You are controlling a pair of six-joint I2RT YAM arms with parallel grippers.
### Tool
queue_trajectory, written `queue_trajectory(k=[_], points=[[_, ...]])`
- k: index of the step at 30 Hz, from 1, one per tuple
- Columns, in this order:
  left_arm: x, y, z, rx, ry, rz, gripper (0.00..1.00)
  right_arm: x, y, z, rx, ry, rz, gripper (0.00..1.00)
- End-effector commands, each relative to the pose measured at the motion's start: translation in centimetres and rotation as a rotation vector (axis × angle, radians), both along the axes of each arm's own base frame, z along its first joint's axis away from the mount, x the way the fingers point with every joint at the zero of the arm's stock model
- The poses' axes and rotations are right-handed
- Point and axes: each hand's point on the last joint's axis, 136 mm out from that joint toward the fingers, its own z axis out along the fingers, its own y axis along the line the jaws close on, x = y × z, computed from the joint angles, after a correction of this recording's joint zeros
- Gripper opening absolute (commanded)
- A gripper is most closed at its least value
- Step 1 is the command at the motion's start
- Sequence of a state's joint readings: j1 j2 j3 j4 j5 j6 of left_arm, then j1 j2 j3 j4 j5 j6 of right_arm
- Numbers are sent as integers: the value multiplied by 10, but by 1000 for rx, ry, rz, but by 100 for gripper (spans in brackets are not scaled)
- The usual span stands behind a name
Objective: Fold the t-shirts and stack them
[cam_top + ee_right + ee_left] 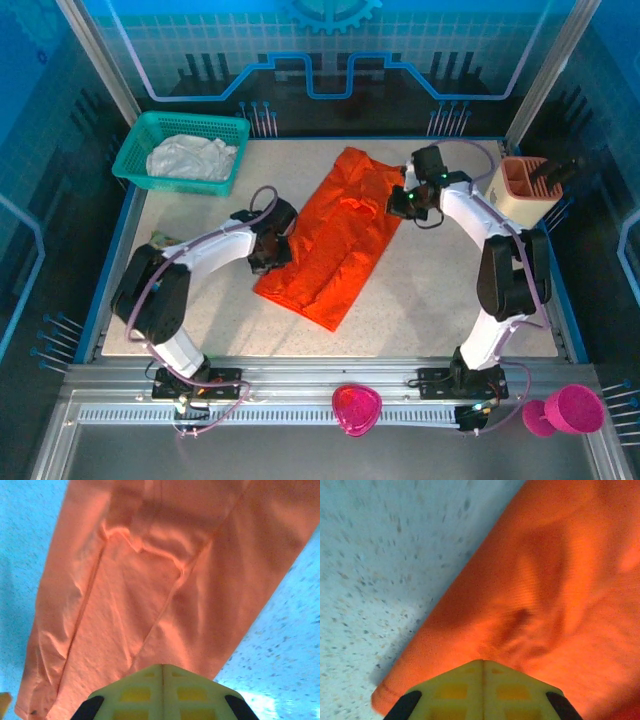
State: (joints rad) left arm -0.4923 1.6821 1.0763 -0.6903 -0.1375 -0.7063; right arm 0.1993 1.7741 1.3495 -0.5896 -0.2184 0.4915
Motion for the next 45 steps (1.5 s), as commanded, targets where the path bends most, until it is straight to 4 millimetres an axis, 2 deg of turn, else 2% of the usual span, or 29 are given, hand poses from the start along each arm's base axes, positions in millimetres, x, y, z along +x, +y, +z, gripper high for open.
queue_trajectory(k=[1,7,12,19,21,23,26,31,36,39,42,45], points=[[-7,-12,-26,-38,41,-12,5,7,12,-19,40,28,-60,0],[-34,-22,-56,-20,99,-11,4,31,-2,-63,-57,80,-115,0],[-67,-27,-72,1,163,-3,3,55,-11,-97,-107,145,-123,0],[-106,-27,-76,23,203,37,3,78,-15,-105,-149,163,-79,0],[-114,-28,-75,27,206,53,4,83,-9,-105,-136,178,-40,0],[-119,-32,-73,20,204,64,4,84,-1,-114,-116,213,7,0],[-125,-42,-70,-5,201,80,5,93,12,-113,-95,223,83,0],[-131,-58,-68,-46,204,100,7,96,28,-119,-86,263,188,0],[-123,-62,-60,-47,164,104,9,93,36,-114,-77,256,233,0],[-108,-64,-45,-25,106,88,13,92,41,-99,-65,219,264,0],[-88,-68,-26,4,39,54,18,90,44,-73,-68,159,305,1],[-67,-77,-8,7,-25,16,20,91,44,-31,-79,62,335,8]])
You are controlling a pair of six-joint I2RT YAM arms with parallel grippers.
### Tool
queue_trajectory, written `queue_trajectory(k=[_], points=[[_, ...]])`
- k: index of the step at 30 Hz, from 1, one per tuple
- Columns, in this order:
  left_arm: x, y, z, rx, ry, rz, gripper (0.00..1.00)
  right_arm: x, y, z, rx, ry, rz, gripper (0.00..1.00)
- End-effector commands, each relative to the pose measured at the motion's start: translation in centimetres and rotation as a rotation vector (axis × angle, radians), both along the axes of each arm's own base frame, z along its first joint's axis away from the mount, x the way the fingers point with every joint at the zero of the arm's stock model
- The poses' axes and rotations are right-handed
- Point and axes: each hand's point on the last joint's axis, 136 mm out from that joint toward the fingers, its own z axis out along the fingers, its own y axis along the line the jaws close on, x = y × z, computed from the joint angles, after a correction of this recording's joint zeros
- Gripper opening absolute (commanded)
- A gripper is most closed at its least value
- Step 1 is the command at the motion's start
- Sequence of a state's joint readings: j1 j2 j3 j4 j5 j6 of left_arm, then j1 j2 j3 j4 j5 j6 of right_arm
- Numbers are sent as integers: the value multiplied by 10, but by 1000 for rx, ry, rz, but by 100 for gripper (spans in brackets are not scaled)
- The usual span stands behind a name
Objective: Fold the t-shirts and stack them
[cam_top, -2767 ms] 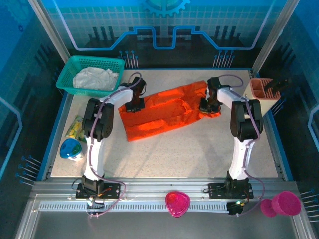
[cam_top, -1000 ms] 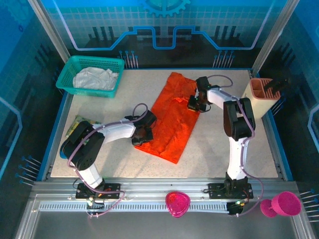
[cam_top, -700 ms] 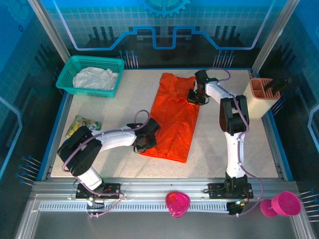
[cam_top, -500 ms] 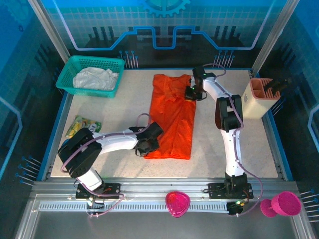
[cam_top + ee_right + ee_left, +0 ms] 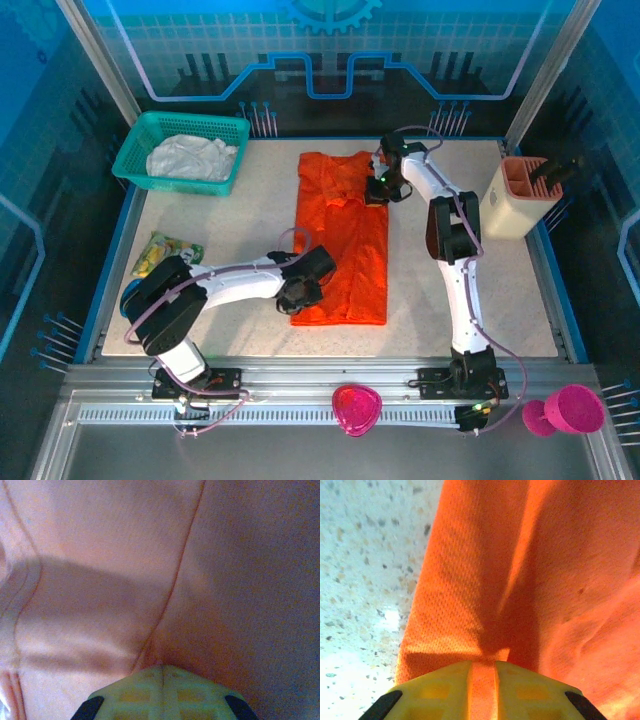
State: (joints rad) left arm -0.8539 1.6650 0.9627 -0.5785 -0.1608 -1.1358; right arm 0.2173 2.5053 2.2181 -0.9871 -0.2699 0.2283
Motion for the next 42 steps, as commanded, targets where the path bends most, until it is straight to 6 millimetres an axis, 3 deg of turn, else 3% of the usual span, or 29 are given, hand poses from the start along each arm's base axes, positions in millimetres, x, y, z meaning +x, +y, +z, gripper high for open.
queue_trajectory(k=[1,6,10,14,17,23,27,31,34,36,42], points=[[15,4,19,83,-52,-58,21,-7,6,71,14,-133,81,10],[47,-17,57,57,-194,-138,29,-24,6,161,40,-337,144,22],[77,-27,105,64,-387,-229,36,-51,-2,221,25,-506,176,28],[103,-12,163,171,-629,-285,39,-88,-18,268,-22,-687,201,34],[114,3,207,253,-811,-304,47,-122,-33,302,-80,-843,211,41],[113,18,288,294,-1119,-399,75,-194,-48,353,-107,-1149,257,72],[94,20,314,264,-1253,-514,99,-238,-52,353,-102,-1265,323,89],[69,28,322,228,-1316,-599,99,-265,-58,346,-125,-1254,372,99],[50,32,318,215,-1327,-696,99,-282,-51,332,-97,-1175,457,100],[35,29,306,211,-1304,-825,99,-292,-42,316,-81,-1113,536,100],[-21,18,228,162,-1130,-1280,99,-324,-30,235,-222,-928,830,100]])
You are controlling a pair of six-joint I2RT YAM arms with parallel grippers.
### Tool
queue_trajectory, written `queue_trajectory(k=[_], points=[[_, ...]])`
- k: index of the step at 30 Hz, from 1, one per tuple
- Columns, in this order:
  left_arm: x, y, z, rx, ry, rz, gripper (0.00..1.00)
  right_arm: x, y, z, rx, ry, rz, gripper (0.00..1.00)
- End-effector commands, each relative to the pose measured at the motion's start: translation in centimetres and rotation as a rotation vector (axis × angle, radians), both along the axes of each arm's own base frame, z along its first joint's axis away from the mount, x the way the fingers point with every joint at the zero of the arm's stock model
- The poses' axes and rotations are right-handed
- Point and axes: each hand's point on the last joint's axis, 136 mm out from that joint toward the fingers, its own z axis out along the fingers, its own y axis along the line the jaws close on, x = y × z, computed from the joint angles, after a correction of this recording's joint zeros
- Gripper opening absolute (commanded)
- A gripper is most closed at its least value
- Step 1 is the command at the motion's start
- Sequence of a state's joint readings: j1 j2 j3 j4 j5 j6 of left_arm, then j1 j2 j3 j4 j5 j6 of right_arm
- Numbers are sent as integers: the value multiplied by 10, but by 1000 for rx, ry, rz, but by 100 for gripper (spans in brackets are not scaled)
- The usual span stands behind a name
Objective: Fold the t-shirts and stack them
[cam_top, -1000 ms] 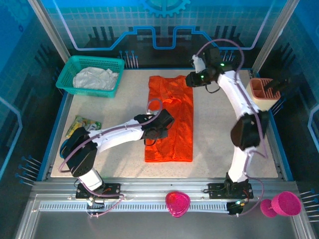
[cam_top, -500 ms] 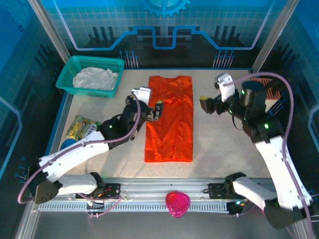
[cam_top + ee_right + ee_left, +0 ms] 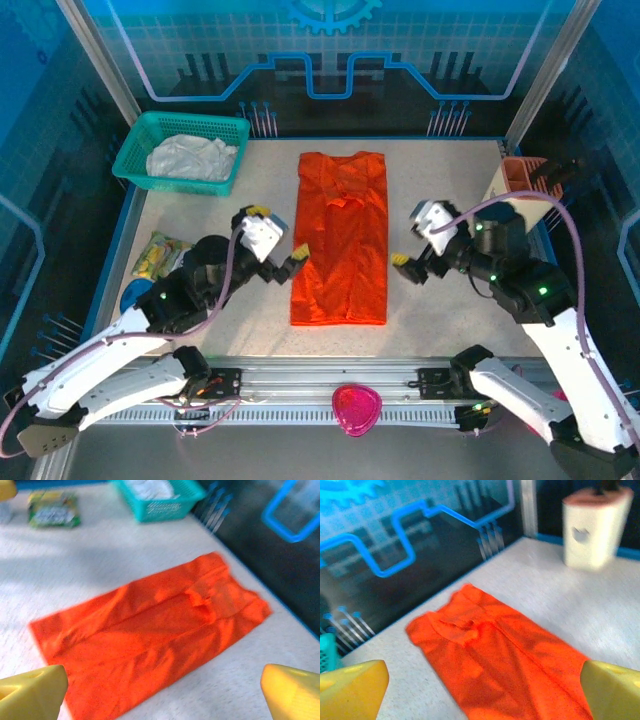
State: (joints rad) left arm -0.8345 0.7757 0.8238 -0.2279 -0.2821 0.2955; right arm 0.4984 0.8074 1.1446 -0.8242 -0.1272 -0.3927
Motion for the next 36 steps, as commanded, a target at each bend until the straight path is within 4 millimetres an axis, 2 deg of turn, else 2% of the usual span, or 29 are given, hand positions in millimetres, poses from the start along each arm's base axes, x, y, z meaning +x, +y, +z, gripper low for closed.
queue_trajectory(k=[1,6,9,13,15,20,26,29,36], points=[[-38,-9,-67,244,102,-238,99,-24,-7,-60,-244,99,77,100],[-53,-3,-104,443,167,-303,99,-46,-2,-117,-433,240,184,100],[-57,-2,-123,562,200,-333,99,-53,1,-148,-538,303,219,96],[-68,-6,-150,659,289,-396,99,-48,8,-174,-600,296,214,91],[-72,-10,-164,681,339,-425,99,-55,9,-191,-627,308,234,89],[-79,-22,-195,754,354,-476,97,-64,19,-214,-675,298,273,89],[-68,-40,-217,790,318,-449,96,-50,21,-248,-794,333,236,86],[-64,-40,-233,837,321,-442,95,-44,24,-263,-816,353,245,86],[-60,-35,-258,903,309,-457,93,-33,23,-278,-844,399,224,85]])
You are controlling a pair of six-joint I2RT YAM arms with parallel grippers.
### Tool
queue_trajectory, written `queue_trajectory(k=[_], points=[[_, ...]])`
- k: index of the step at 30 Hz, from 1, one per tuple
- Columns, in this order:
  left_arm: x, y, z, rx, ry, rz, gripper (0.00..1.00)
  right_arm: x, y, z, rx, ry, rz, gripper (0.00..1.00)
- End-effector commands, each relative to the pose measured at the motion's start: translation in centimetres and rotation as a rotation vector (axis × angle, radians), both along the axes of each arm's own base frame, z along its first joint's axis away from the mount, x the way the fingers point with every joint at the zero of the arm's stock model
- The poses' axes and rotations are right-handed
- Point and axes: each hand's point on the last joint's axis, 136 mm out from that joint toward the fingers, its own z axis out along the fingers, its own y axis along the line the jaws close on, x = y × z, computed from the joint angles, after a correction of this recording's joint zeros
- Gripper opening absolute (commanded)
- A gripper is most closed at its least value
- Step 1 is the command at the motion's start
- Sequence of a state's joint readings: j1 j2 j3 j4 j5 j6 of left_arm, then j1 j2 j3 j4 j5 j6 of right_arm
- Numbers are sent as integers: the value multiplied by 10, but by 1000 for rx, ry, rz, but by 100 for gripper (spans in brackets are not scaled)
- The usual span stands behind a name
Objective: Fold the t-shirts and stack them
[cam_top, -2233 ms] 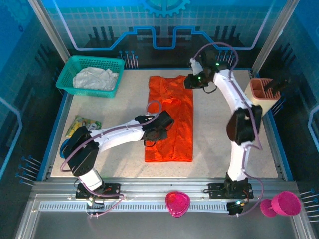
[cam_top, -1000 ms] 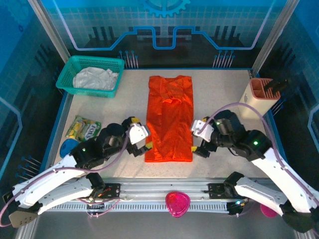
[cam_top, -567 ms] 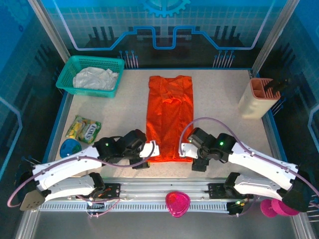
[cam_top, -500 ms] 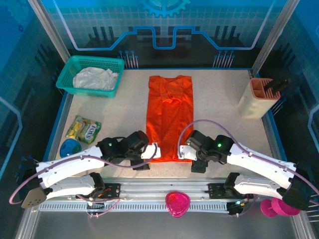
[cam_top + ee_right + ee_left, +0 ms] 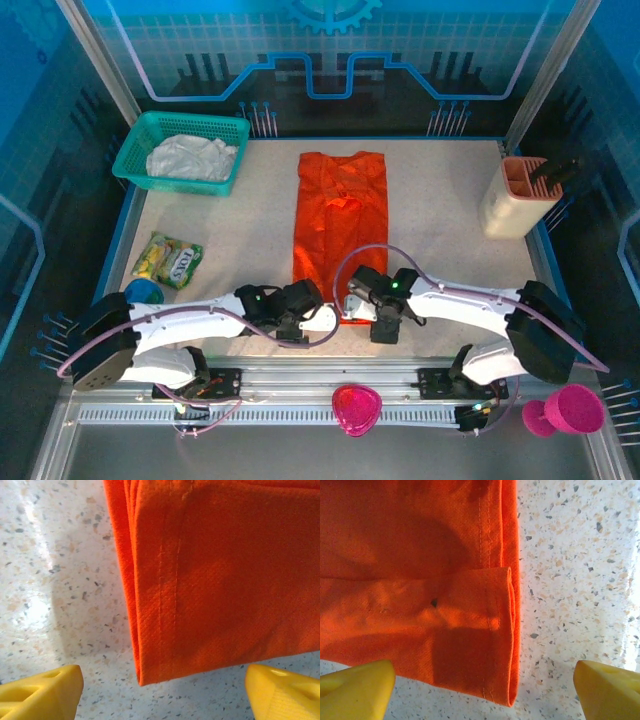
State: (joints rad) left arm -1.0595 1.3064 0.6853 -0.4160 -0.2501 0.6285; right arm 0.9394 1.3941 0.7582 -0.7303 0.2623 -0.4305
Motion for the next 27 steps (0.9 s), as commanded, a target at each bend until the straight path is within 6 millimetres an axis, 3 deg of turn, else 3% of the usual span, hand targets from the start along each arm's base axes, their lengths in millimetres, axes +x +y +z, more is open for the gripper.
queue_trajectory(k=[1,6,18,27], points=[[3,1,-10,18,-16,-18,93,9,3,-4,-6,-11,-3,85],[7,10,-26,69,7,-7,93,15,5,-12,-16,1,-28,81],[27,11,-43,117,24,-17,93,23,14,-14,22,-2,-38,66],[44,16,-53,127,40,2,81,27,23,-14,51,5,-33,60]])
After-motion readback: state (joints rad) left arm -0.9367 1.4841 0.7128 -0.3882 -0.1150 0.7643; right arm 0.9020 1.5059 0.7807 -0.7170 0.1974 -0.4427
